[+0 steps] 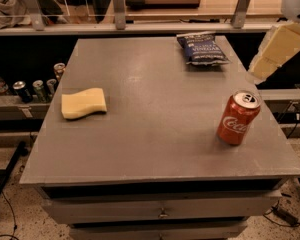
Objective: Move blue chip bag near sponge
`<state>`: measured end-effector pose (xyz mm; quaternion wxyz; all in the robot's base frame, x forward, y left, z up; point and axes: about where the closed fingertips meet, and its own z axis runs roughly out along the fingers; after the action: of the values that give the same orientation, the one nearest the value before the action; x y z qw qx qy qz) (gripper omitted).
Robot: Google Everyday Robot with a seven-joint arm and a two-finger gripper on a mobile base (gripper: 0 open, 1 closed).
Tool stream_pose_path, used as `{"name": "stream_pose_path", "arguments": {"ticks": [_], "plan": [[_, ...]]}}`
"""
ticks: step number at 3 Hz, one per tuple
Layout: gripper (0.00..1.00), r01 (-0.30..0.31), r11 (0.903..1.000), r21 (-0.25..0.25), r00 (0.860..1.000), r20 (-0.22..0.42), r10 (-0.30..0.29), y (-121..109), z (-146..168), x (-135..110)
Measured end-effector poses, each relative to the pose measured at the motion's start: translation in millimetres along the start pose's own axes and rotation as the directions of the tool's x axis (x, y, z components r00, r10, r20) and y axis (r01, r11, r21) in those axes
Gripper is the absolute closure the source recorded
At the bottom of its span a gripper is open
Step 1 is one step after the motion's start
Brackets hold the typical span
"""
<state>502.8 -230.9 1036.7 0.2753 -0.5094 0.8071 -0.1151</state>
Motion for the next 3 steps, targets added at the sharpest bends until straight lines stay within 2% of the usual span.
{"name": "stream_pose_path", "arguments": {"ticks": [1,2,3], "plan": [[0.0,-0.051,0.9984,-0.027,0.999,0.014,0.051,-31,46,0],[0.0,-0.083,0.9941,-0.07,0.996,0.02,0.084,-59,108,-3],[0.0,-0.082,0.9942,-0.07,0.996,0.021,0.084,-59,108,-4]]}}
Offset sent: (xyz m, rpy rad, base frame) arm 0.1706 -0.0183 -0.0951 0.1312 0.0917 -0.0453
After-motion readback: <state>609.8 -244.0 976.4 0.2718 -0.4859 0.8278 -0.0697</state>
